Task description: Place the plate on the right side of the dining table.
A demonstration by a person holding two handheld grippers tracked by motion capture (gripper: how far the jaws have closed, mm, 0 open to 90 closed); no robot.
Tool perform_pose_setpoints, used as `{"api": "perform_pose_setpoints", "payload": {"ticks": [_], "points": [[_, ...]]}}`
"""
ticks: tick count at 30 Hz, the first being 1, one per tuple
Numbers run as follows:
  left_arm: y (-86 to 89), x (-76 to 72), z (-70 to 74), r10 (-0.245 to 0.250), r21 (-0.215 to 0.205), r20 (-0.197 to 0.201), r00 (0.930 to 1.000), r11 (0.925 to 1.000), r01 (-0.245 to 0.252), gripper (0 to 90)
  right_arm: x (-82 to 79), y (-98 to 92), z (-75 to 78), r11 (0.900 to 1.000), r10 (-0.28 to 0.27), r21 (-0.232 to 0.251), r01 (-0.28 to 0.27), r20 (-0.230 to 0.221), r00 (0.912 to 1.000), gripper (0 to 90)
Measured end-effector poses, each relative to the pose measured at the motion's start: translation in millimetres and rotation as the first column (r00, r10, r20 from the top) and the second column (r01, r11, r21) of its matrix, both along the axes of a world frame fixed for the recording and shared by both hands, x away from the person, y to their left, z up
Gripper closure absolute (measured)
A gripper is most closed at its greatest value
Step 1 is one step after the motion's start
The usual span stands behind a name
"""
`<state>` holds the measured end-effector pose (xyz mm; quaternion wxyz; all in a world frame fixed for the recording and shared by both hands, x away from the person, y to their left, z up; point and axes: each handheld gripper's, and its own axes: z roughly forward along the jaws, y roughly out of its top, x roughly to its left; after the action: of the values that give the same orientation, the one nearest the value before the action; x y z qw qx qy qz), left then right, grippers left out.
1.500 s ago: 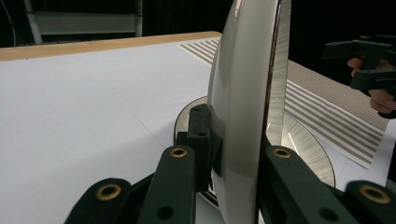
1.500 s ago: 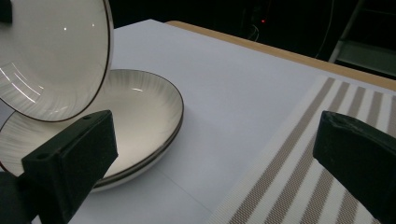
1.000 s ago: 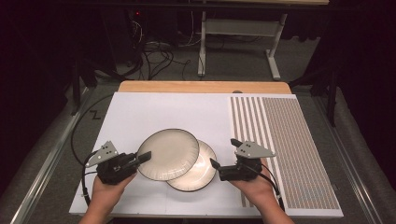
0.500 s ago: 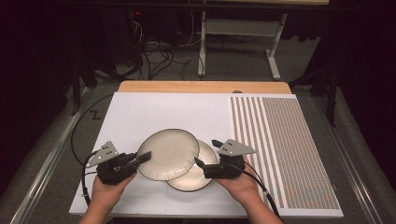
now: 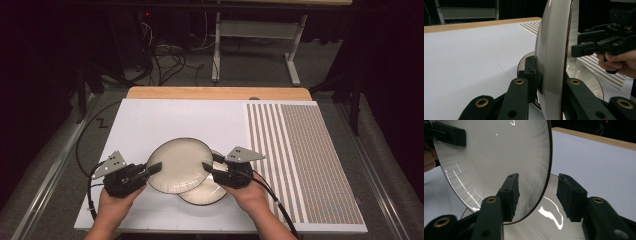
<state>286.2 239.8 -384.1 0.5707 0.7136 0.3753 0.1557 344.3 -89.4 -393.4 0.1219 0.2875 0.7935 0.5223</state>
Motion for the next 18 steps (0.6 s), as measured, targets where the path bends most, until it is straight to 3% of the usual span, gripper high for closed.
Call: {"api": "perform_pose_setpoints", "payload": {"ticks": [8, 13, 15, 18], "points": [[0.1, 0.6, -1.1, 0.004, -0.011, -0.005, 1.0, 0.9999, -0.004, 79.4, 5.5, 0.8, -1.2, 0.999, 0.017, 0.034, -0.015, -0.045, 0.9988, 79.1], [0.3, 0.7, -1.2, 0.004, -0.022, -0.014, 0.9999, 0.9998, -0.004, 79.6, 7.3, -1.1, -0.7, 0.999, 0.014, 0.051, -0.011, -0.073, 0.9973, 83.3], [1.0, 0.8, -1.1, 0.001, -0.032, -0.021, 0.9998, 0.9995, -0.002, 80.1, 8.9, -3.9, 0.4, 0.996, 0.018, 0.088, -0.007, -0.117, 0.9929, 86.6], [1.7, 0.7, -2.0, -0.002, -0.045, -0.038, 0.9993, 0.999, 0.0, 80.2, 8.7, -5.8, 3.2, 0.994, 0.024, 0.106, -0.01, -0.127, 0.9917, 87.2]]}}
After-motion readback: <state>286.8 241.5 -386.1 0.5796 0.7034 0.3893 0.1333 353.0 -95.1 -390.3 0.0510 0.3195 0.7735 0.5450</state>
